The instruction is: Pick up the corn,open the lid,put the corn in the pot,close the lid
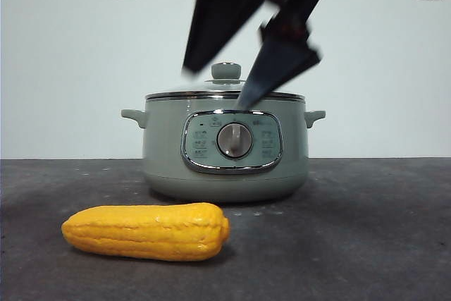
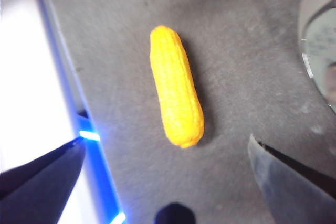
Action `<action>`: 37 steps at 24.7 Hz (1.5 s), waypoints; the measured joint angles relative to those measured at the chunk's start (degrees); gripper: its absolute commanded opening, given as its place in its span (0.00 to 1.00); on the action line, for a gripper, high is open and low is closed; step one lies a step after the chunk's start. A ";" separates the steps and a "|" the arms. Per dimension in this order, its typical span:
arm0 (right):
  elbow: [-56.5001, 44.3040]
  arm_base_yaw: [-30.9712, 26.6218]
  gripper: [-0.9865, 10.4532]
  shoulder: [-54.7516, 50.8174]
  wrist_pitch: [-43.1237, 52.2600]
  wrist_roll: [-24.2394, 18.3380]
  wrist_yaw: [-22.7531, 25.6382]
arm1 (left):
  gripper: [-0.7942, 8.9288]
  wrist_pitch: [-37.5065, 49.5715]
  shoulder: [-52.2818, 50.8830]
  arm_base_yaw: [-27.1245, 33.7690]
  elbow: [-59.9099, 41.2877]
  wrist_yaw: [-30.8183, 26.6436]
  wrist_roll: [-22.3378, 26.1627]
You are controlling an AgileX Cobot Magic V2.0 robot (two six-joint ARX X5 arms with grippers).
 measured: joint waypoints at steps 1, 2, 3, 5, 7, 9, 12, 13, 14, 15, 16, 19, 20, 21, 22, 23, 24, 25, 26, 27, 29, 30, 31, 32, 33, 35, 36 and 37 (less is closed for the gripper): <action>0.00 0.52 0.69 1.49 0.81 -0.28 0.77 | 0.73 0.00 0.15 0.00 0.00 0.00 0.00; 0.00 0.98 0.69 2.67 1.55 -0.52 1.38 | 0.73 0.00 0.26 0.00 0.00 0.00 0.00; 0.00 1.42 0.69 3.96 2.62 -0.68 1.92 | 0.73 -0.02 0.42 0.00 0.00 0.00 0.00; 0.00 1.90 0.69 6.05 4.48 -0.87 2.99 | 0.73 0.00 0.74 -0.02 0.00 0.00 0.00; 0.00 2.49 0.69 7.98 5.95 -0.94 3.72 | 0.73 0.00 1.16 0.00 0.00 0.00 0.02; 0.04 2.82 0.69 9.55 6.93 -1.05 3.93 | 0.73 0.00 1.57 0.00 0.00 0.00 0.02; 0.07 2.86 0.69 11.78 8.31 -1.07 4.28 | 0.73 0.00 2.19 0.00 0.00 0.00 0.02; 0.07 2.86 0.69 12.35 8.55 -1.07 4.33 | 0.73 0.00 2.34 0.00 0.00 -0.02 0.02; 0.07 2.86 0.69 12.98 8.70 -1.07 4.33 | 0.73 0.00 2.49 0.00 0.00 -0.02 0.02; 0.07 2.86 0.69 13.77 8.96 -1.07 4.33 | 0.73 0.00 2.67 0.00 0.00 -0.02 0.02; 0.07 2.86 0.69 14.32 9.18 -1.07 4.33 | 0.73 0.00 2.80 0.00 0.00 -0.02 0.02; 0.07 2.93 0.66 16.17 9.73 -1.07 4.31 | 0.73 0.00 2.99 0.00 0.00 -0.02 0.02; 0.07 3.02 0.62 16.83 10.05 -1.05 4.31 | 0.73 0.00 3.02 0.00 0.00 -0.02 0.02; 0.07 3.04 0.60 17.40 10.27 -1.05 4.28 | 0.73 0.00 3.02 0.00 0.00 0.00 0.02; 0.07 3.04 0.60 17.79 10.58 -1.05 4.31 | 0.73 0.00 3.02 0.00 0.00 -0.02 0.02; 0.07 3.04 0.58 18.08 10.71 -1.01 4.28 | 0.73 0.00 3.02 0.00 0.00 -0.02 0.02; 0.07 3.04 0.49 18.25 10.78 -0.72 4.46 | 0.73 0.00 3.02 0.00 0.00 -0.02 0.02; 0.07 3.08 0.40 18.29 10.91 -0.55 4.50 | 0.73 0.00 3.02 0.00 0.00 -0.02 0.02; 0.07 3.08 0.34 18.29 11.15 -0.35 4.50 | 0.73 0.00 3.02 0.00 0.00 -0.02 0.02; 0.07 3.08 0.32 18.29 11.39 -0.31 4.44 | 0.73 0.00 3.02 0.00 0.00 -0.02 0.02; 0.07 3.08 0.31 18.29 11.37 0.48 4.04 | 0.73 0.00 3.02 0.00 0.00 -0.02 0.02; 0.07 3.08 0.25 18.29 11.39 0.77 3.91 | 0.73 0.00 3.02 0.00 0.00 -0.02 0.02; 0.07 3.10 0.16 18.29 11.39 1.09 3.83 | 0.73 0.00 3.02 0.00 0.00 -0.02 0.02; 0.07 3.13 0.11 18.29 11.43 1.18 3.78 | 0.73 0.00 3.02 0.00 0.00 -0.02 0.02; 0.07 3.15 0.07 18.29 11.52 1.18 3.65 | 0.73 0.00 3.02 -0.02 0.00 -0.02 0.02; 0.07 3.15 0.08 18.29 11.96 1.44 3.28 | 0.73 0.00 3.02 0.00 0.00 0.00 0.02; 0.07 3.15 0.08 18.29 12.04 1.60 2.91 | 0.73 0.00 3.02 0.00 0.00 -0.02 0.02; 0.07 3.15 0.08 18.29 12.28 2.05 2.75 | 0.73 -0.02 3.02 0.00 0.00 -0.02 0.02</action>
